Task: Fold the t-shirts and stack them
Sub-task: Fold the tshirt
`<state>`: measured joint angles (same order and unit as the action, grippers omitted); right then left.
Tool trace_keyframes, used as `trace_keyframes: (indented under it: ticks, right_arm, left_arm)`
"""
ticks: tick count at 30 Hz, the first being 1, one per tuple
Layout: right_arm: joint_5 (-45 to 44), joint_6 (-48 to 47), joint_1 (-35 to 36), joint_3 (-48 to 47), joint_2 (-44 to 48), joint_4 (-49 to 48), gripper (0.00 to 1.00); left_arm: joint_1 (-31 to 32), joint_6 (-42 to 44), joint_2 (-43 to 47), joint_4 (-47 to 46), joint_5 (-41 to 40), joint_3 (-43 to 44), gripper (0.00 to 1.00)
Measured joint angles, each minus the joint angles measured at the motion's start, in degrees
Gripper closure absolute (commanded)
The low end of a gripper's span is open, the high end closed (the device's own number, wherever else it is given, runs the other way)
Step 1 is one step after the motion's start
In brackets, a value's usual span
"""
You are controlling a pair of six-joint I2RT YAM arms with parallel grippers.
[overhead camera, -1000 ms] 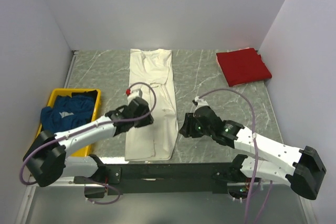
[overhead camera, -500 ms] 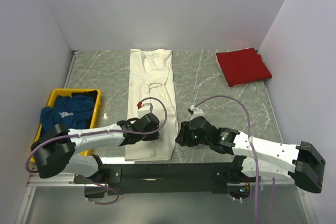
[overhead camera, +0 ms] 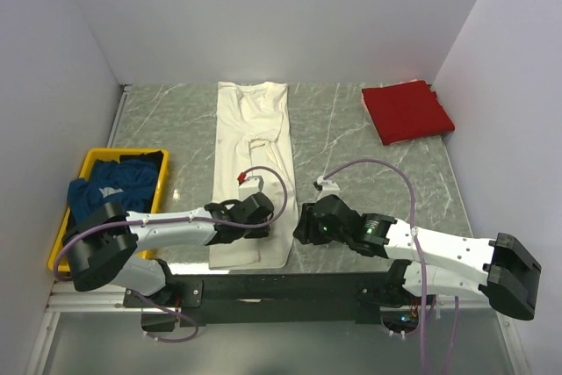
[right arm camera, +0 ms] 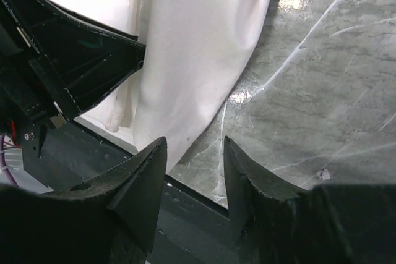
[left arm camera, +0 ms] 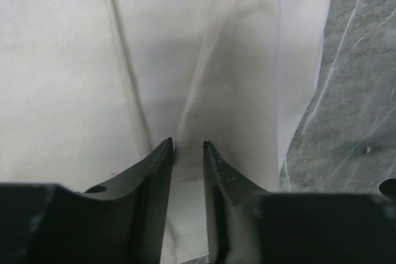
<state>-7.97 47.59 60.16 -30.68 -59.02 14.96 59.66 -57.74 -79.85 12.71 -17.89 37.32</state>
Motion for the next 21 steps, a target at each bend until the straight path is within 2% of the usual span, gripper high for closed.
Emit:
trace_keyframes:
  ticks: [4, 8, 12, 21]
  right_arm:
    - [-0.24, 0.13, 0.09, 0.00, -0.07, -0.04, 0.51]
    - [-0.33, 0.15, 0.09, 0.00, -0.26, -0.39, 0.51]
    - [-0.35, 0.17, 0.09, 0.04, -0.33, -0.76, 0.51]
    - [-0.57, 0.57, 0.09, 0.07, -0.31, -0.76, 0.51]
  left_arm:
    - [0.44, -0.09, 0.20, 0.02, 0.07, 0.04, 0.81]
    - [0.50, -0.24, 1.81, 0.09, 0.46, 0.02, 0.97]
    - [0.61, -0.55, 5.14, 0.02, 1.46, -0.76, 1.00]
    - [1.84, -3.67, 16.35, 0.39, 4.72, -5.11, 1.00]
